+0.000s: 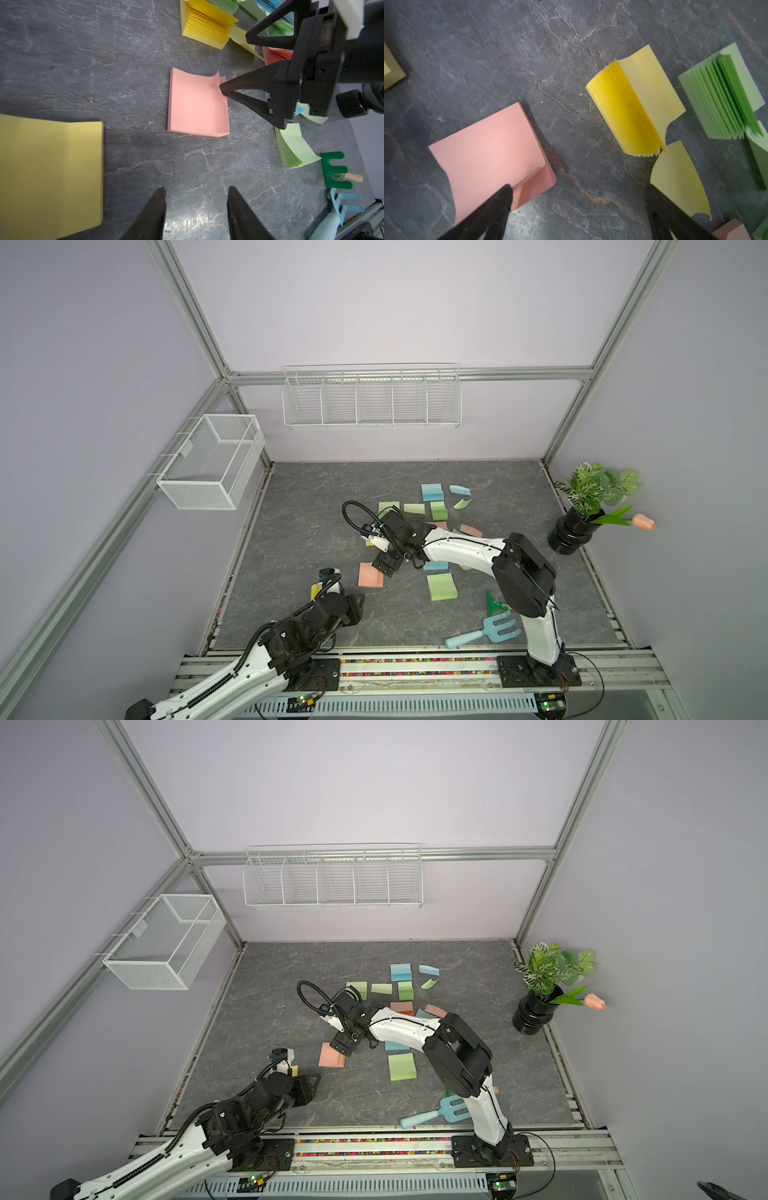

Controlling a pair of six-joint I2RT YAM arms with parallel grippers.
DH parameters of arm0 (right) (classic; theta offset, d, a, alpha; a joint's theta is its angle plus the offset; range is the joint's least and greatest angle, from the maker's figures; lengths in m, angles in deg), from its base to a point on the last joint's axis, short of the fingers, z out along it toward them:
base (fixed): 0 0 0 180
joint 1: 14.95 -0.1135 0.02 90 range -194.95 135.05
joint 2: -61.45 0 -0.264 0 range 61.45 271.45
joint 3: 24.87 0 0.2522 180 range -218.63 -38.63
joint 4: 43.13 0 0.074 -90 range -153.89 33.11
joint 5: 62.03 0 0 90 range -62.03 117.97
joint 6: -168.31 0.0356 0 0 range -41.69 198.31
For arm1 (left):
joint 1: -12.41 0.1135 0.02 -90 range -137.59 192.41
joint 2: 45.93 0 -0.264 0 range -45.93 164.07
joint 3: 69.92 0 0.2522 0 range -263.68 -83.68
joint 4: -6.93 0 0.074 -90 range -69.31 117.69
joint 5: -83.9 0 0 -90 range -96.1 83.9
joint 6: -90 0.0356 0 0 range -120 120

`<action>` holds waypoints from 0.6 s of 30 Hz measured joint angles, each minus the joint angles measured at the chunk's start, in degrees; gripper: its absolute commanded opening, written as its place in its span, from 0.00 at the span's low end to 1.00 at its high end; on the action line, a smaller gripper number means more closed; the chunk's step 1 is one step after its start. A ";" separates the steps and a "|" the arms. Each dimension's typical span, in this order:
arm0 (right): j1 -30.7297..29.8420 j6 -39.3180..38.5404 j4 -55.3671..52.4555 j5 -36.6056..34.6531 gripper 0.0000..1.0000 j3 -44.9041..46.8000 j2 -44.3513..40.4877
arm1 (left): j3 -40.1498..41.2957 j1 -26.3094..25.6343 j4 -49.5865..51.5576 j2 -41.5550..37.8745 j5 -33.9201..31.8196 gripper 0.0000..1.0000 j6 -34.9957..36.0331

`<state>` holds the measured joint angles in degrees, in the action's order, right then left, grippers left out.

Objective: Tear off pages from different memo pads
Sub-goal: Pick up the memo pad from the center of the board.

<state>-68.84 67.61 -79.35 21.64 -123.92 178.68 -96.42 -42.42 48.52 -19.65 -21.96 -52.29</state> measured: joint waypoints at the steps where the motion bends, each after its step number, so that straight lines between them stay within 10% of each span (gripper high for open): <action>1: 0.00 0.00 0.00 -0.07 0.98 0.00 -0.04 | 0.00 0.00 -0.17 0.20 0.04 0.50 0.02; 18: 0.00 0.44 0.00 -1.88 0.98 1.90 -5.88 | 0.00 0.00 -0.50 0.17 0.24 0.50 0.02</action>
<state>-68.84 68.05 -79.35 19.76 -122.02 172.80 -96.42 -42.42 48.02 -19.48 -21.72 -52.27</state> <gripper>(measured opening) 0.982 0.496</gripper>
